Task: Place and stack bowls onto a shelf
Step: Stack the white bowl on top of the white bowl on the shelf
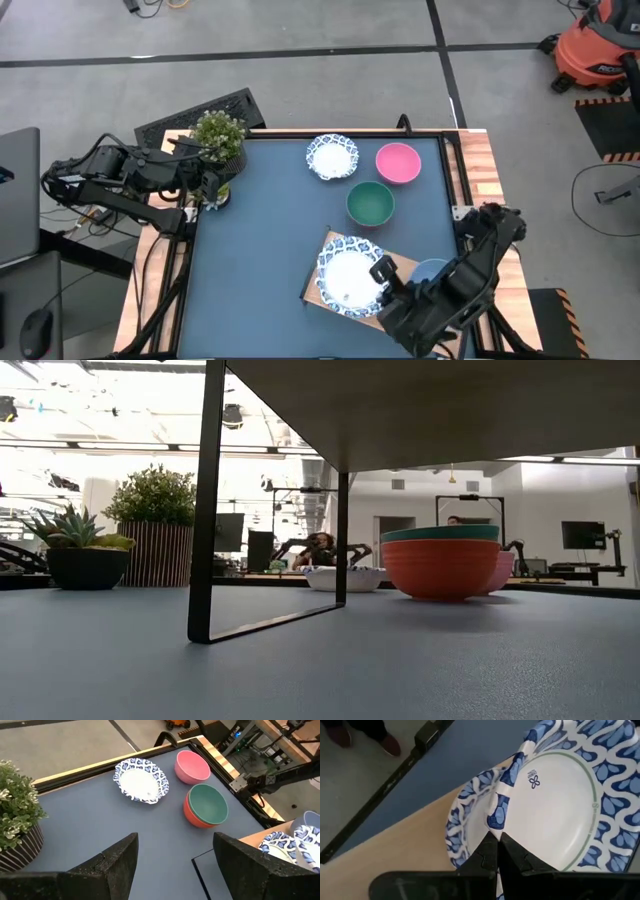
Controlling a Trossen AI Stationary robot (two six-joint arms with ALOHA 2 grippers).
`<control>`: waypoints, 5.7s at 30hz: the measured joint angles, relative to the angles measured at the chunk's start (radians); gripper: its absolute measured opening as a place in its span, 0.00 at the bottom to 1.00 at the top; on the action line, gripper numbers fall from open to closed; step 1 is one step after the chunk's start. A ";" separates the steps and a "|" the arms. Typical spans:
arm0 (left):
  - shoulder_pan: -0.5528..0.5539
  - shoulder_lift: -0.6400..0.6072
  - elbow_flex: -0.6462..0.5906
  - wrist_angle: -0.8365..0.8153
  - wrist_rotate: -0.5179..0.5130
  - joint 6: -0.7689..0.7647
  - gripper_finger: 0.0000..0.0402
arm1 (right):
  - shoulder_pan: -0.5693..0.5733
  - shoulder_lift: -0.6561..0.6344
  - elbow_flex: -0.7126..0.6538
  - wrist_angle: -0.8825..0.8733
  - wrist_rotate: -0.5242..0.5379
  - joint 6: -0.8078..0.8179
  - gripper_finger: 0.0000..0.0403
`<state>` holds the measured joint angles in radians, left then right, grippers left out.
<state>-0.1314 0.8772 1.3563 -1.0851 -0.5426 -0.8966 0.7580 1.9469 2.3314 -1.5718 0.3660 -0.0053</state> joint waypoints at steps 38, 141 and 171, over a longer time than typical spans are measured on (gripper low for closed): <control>0.000 0.046 0.000 0.000 0.003 -0.019 0.61 | -0.041 -0.011 -0.141 0.001 -0.147 0.189 0.15; 0.000 0.045 0.000 -0.004 -0.004 -0.043 0.61 | -1.112 0.573 -0.005 0.326 -0.184 0.132 0.42; 0.000 0.045 0.000 -0.001 -0.007 -0.015 0.61 | -0.651 -0.102 0.023 0.034 -0.182 -0.173 0.05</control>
<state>-0.1310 0.9222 1.3563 -1.0859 -0.5501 -0.9119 0.1068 1.8451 2.3539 -1.5382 0.1843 -0.1788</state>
